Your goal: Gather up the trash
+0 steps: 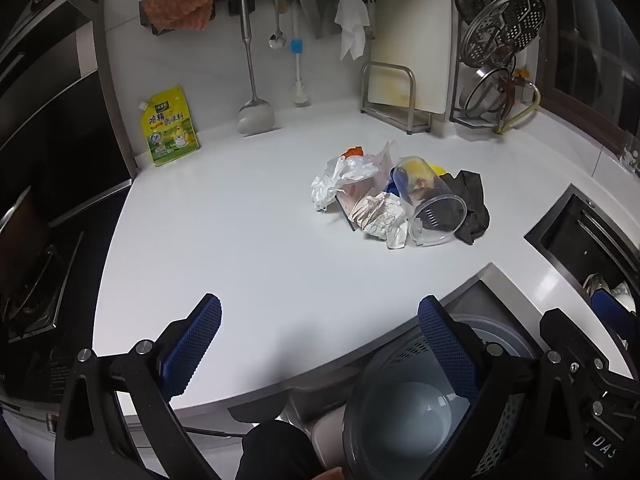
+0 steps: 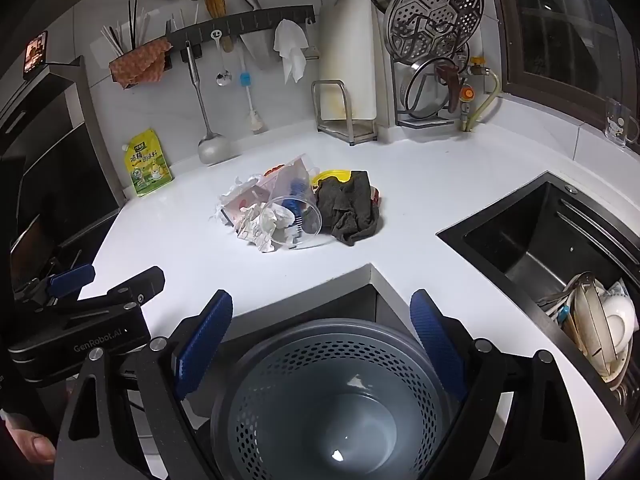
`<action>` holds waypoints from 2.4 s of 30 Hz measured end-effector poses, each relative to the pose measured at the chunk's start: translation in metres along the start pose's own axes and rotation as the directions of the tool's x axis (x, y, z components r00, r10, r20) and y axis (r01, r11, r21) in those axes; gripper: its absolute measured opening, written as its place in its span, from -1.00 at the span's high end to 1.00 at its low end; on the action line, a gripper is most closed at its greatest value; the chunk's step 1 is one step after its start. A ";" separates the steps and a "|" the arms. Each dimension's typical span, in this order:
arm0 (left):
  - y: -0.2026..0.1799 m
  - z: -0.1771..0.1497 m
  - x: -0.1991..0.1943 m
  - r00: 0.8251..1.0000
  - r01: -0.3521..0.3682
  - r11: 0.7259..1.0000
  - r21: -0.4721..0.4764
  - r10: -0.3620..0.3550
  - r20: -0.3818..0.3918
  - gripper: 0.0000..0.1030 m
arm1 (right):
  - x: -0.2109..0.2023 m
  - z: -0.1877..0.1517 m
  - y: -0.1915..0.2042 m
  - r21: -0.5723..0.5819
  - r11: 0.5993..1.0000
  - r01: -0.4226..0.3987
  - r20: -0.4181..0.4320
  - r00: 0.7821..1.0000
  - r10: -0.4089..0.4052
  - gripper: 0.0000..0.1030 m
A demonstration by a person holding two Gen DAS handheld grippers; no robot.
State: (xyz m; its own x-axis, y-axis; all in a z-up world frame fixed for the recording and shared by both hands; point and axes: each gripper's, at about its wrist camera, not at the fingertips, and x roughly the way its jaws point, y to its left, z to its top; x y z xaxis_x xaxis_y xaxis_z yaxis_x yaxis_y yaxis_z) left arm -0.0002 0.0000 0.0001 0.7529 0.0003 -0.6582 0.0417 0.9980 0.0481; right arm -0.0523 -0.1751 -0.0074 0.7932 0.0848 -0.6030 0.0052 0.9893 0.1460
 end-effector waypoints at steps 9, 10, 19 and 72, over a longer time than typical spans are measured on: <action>0.001 -0.001 0.000 1.000 -0.008 1.000 -0.003 0.008 0.002 -0.88 | 0.000 0.000 0.001 -0.001 1.000 -0.007 -0.001 1.000 0.007 -0.67; 0.002 -0.001 0.000 1.000 -0.007 1.000 -0.005 0.007 0.003 -0.88 | -0.002 -0.002 0.001 -0.001 1.000 -0.004 0.005 1.000 0.004 -0.67; 0.007 -0.003 -0.007 1.000 -0.003 1.000 -0.013 0.003 0.017 -0.88 | -0.008 0.001 0.004 -0.004 1.000 0.001 0.010 1.000 -0.001 -0.67; 0.005 -0.005 -0.008 1.000 -0.005 1.000 -0.008 0.005 0.016 -0.88 | -0.003 -0.006 -0.003 0.003 1.000 0.003 0.016 1.000 -0.003 -0.67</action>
State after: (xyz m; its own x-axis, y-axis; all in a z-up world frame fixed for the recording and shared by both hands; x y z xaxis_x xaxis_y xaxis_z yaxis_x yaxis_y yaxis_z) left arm -0.0092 0.0052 0.0014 0.7633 0.0041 -0.6460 0.0328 0.9984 0.0451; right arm -0.0585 -0.1775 -0.0103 0.8030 0.0800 -0.5905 0.0092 0.9892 0.1466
